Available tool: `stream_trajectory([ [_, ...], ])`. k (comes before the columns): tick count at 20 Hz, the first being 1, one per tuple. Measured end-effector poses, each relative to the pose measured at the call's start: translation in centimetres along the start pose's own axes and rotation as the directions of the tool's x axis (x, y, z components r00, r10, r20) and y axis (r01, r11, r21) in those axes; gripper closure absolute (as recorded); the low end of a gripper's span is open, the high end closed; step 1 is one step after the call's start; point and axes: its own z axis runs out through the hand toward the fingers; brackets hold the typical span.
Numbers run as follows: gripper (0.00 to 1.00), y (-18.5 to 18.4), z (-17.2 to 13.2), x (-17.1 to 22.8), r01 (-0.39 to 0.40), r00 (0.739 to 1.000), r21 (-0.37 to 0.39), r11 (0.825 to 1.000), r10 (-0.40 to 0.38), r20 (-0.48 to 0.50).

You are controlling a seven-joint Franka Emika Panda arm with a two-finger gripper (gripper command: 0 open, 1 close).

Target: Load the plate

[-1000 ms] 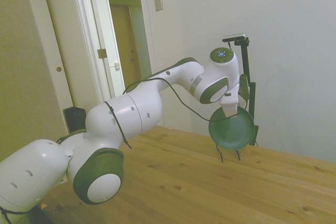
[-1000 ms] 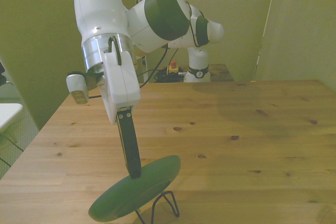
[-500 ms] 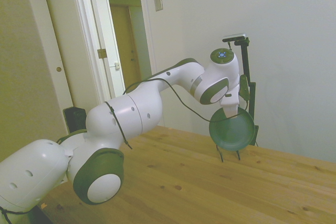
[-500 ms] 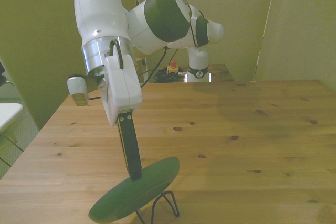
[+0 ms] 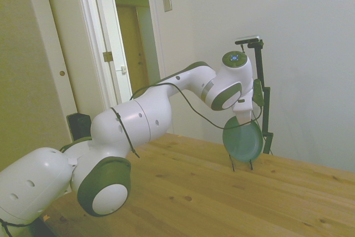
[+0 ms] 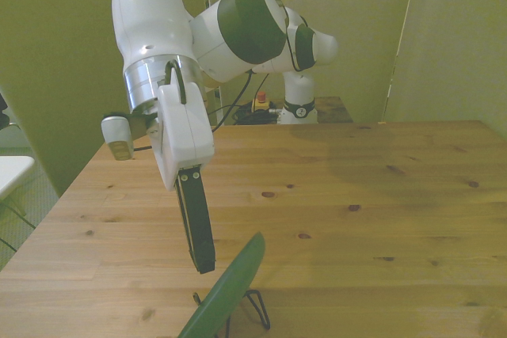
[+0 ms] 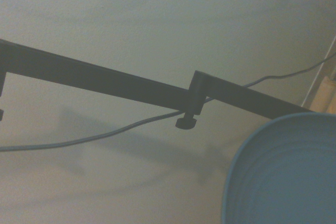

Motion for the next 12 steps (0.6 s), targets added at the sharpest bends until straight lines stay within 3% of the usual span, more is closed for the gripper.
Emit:
stream_trajectory([
  [12, 0.0, -0.09, -0.17, -0.17, 0.002, 1.0, 0.003, 1.0, -0.002, 0.001],
])
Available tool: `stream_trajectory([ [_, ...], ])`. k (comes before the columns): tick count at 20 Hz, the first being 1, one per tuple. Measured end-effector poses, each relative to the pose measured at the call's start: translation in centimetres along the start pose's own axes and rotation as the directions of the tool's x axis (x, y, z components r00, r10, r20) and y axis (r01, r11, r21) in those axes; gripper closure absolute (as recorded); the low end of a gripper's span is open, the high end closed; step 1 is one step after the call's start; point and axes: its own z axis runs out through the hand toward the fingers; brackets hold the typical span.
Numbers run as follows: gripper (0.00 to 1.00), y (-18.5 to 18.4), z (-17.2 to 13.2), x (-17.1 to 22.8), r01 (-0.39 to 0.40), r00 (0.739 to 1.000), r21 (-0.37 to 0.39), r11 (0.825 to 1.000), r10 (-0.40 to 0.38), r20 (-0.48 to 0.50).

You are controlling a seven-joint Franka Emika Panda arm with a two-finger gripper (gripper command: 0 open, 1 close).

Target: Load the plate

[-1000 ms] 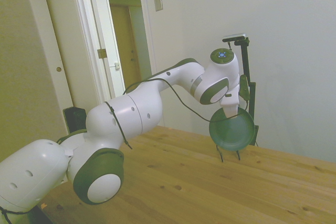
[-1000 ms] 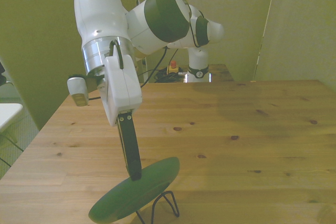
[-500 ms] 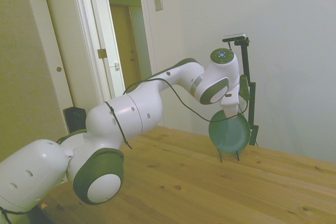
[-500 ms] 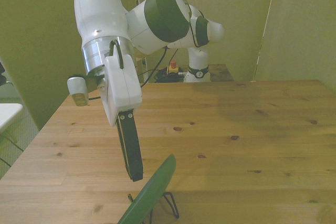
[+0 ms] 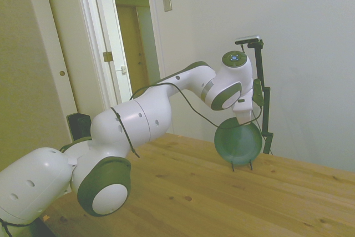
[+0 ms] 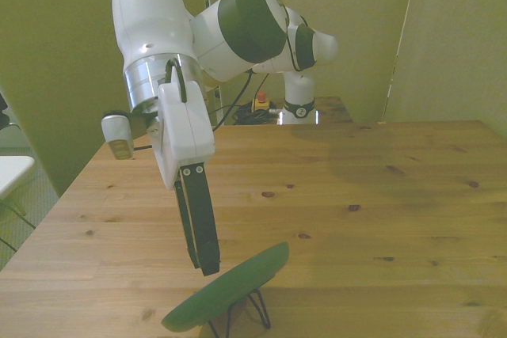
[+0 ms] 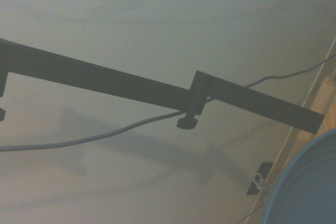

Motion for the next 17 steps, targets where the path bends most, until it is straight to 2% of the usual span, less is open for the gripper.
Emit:
stream_trajectory([
  [3, 0.0, -0.5, -1.1, -1.0, -0.004, 1.0, 0.011, 1.0, 0.004, 0.004],
  [6, 0.0, -1.3, -3.4, -3.2, -0.007, 1.0, 0.005, 1.0, 0.007, -0.011],
  [8, 0.0, -1.5, -5.0, -4.6, 0.017, 0.998, -0.04, 0.999, -0.02, -0.067],
  [10, 0.0, -1.3, -7.0, -5.8, 0.047, 0.991, -0.118, 0.992, -0.061, -0.118],
  [13, 0.0, -0.9, -10.8, -7.0, 0.081, 0.979, -0.239, 0.968, -0.122, -0.163],
  [17, 0.0, -0.2, -14.7, -6.8, 0.162, 0.951, -0.371, 0.915, -0.245, -0.189],
])
